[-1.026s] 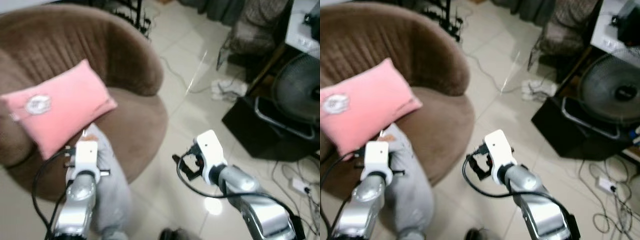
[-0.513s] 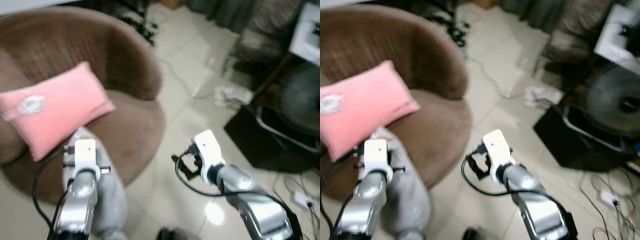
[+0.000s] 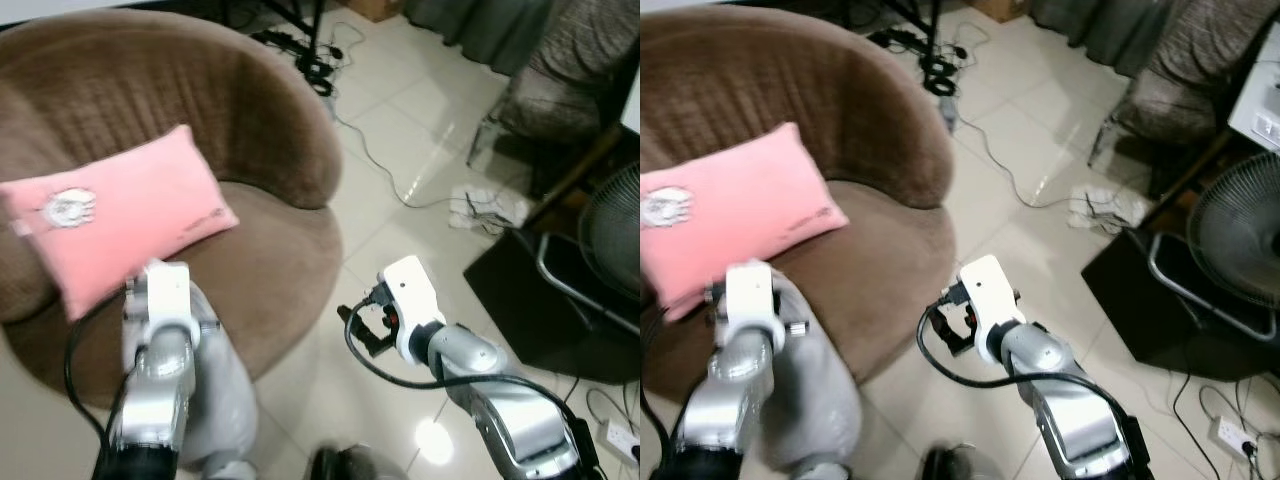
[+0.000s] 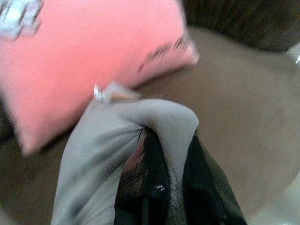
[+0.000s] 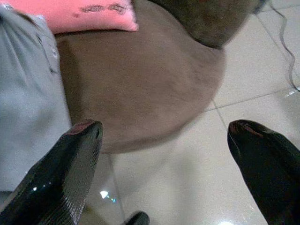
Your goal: Move the pillow to the sofa from floor
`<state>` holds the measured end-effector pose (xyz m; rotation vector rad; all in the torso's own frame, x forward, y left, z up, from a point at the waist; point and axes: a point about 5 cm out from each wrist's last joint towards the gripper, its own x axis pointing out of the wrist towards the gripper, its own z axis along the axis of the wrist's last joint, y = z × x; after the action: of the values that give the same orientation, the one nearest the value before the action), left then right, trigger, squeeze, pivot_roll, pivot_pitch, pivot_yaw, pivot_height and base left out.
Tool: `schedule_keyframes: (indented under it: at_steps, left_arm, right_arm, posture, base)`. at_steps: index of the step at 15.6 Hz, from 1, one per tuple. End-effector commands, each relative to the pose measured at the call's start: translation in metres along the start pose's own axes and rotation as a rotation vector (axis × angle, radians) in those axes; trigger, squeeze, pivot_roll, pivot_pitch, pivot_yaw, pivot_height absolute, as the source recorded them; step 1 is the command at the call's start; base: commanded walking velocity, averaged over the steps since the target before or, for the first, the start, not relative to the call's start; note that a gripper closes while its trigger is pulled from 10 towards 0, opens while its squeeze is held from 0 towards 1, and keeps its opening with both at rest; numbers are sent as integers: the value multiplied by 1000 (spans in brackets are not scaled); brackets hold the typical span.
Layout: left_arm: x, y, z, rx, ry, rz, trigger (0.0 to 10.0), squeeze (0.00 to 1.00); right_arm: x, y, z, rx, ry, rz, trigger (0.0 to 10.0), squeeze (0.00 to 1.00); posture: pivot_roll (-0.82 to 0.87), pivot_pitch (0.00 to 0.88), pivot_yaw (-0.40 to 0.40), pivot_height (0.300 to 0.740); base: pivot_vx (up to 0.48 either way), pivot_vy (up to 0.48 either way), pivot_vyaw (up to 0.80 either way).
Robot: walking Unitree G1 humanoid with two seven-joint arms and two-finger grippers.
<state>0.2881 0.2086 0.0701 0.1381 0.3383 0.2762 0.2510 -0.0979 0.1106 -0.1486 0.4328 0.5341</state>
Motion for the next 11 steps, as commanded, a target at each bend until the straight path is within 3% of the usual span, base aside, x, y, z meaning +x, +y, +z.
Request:
schedule_keyframes:
  at_steps: [1, 2, 3, 7, 9, 11]
  left_arm:
    - [0, -3, 40, -19, -161, -8, 0, 0]
    - [2, 0, 50, -23, -189, -13, 0, 0]
    - [9, 16, 103, -18, -331, -20, 0, 0]
    - [12, 36, 195, 46, -549, -65, 0, 0]
    - [10, 43, 223, 73, -607, -78, 0, 0]
    - [20, 50, 236, 134, -609, -58, 0, 0]
  right_arm:
    - [-3, -7, -8, 12, 35, -27, 10000, 0]
    - [-2, -7, -7, 13, 35, -25, 10000, 0]
    - [0, -4, -7, 19, 32, -23, 10000, 0]
    - [4, 1, -8, 36, 27, -20, 10000, 0]
    - [7, 3, -9, 44, 26, -20, 10000, 0]
    - [10, 6, -9, 52, 26, -20, 10000, 0]
  posture:
    - [118, 164, -157, 740]
    - [118, 164, -156, 740]
    - [124, 162, -147, 740]
    - [129, 140, -122, 740]
    - [132, 132, -110, 740]
    - [135, 127, -100, 740]
  base:
    - [0, 0, 0]
    - [0, 0, 0]
    - [0, 0, 0]
    - [0, 0, 0]
    - [0, 0, 0]
    - [0, 0, 0]
